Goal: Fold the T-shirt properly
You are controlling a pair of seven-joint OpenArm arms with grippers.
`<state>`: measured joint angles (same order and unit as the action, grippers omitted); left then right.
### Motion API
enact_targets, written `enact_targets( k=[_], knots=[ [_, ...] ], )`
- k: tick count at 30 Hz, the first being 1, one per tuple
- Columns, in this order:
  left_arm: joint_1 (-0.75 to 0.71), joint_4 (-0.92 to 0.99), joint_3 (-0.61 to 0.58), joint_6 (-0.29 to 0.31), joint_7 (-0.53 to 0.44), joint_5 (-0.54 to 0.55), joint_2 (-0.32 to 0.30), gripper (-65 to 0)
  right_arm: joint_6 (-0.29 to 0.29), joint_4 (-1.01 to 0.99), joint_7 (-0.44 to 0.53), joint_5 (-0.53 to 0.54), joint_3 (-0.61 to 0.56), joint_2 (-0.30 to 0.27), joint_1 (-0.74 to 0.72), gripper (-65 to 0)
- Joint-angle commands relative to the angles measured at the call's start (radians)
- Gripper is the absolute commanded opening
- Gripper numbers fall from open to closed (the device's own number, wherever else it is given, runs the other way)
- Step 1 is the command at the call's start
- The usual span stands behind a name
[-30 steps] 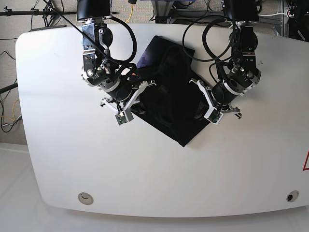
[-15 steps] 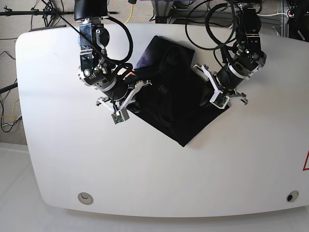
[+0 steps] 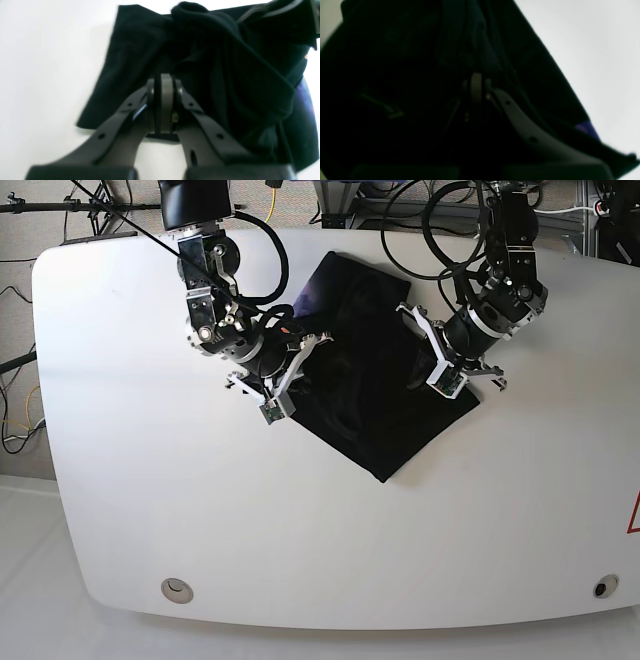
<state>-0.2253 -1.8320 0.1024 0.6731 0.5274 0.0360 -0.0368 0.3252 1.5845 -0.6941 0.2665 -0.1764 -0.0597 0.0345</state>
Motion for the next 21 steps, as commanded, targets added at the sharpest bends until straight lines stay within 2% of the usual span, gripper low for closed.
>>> enact_targets(
  k=[1, 7, 9, 15, 21],
  knots=[
    [0.016, 0.047, 0.001, -0.003, -0.027, 0.012, -0.003, -63.7, 0.003, 0.005, 0.039, 0.014, -0.02, 0.0, -0.002, -65.0],
    [0.027, 0.12, -0.007, -0.001, -0.073, 0.013, -0.009, -63.7, -0.008, 0.015, 0.055, 0.015, -0.027, -0.005, 0.004, -65.0],
    [0.017, 0.147, -0.025, 0.003, -0.149, 0.02, -0.011, -64.0, -0.019, 0.035, 0.089, 0.007, -0.029, -0.009, 0.011, -64.9],
    [0.009, 0.16, -0.044, 0.004, -0.205, 0.018, -0.014, -64.2, -0.031, 0.037, 0.085, 0.006, -0.013, -0.017, -0.005, -65.0],
    [0.039, 0.245, -0.03, 0.001, -0.266, 0.021, -0.019, -64.4, -0.011, 0.038, 0.078, 0.004, 0.039, -0.038, -0.001, -65.0]
  ],
)
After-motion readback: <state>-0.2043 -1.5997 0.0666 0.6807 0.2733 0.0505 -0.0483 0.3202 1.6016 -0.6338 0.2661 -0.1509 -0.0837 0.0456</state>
